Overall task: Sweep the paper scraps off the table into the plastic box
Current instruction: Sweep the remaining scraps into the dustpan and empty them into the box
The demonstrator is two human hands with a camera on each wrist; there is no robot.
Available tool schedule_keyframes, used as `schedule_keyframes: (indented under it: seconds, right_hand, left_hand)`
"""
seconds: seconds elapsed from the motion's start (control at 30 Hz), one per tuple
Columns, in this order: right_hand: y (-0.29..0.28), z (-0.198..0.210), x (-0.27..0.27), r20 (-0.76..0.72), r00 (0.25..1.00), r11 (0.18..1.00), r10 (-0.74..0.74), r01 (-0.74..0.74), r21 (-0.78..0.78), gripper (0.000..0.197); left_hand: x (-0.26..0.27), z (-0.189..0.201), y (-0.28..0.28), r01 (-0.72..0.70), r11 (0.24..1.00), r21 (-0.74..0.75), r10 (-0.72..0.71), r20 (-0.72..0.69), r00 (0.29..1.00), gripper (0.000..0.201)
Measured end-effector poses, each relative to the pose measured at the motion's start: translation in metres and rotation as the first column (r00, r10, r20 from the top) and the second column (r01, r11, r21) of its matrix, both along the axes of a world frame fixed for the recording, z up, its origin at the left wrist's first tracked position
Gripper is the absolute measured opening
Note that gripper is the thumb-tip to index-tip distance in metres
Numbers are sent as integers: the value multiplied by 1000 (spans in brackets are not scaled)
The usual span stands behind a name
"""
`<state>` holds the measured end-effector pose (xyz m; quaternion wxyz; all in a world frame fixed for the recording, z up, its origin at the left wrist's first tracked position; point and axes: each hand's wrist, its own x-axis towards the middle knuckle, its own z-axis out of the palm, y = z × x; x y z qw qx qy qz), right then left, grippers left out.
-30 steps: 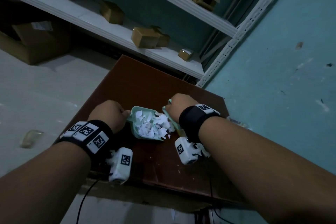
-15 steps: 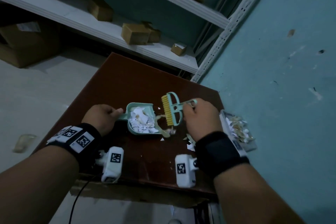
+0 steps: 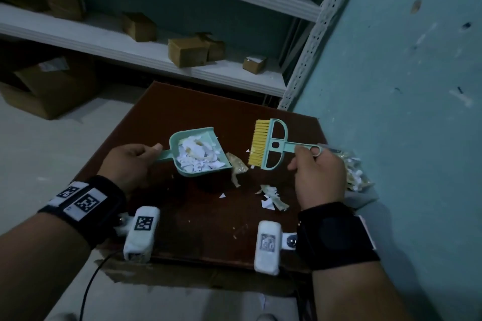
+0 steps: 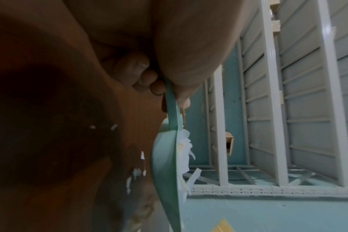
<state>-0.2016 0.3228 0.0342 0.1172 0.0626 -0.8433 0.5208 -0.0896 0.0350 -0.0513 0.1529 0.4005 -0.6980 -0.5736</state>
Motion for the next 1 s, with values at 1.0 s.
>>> schedule_keyframes:
  seconds: [1.0]
  right_hand:
    - [161,31,-84,-10,932,927,-362,361,104,38]
  left_hand:
    - [-219,108,204,439,736,-515,-375,230,898,34]
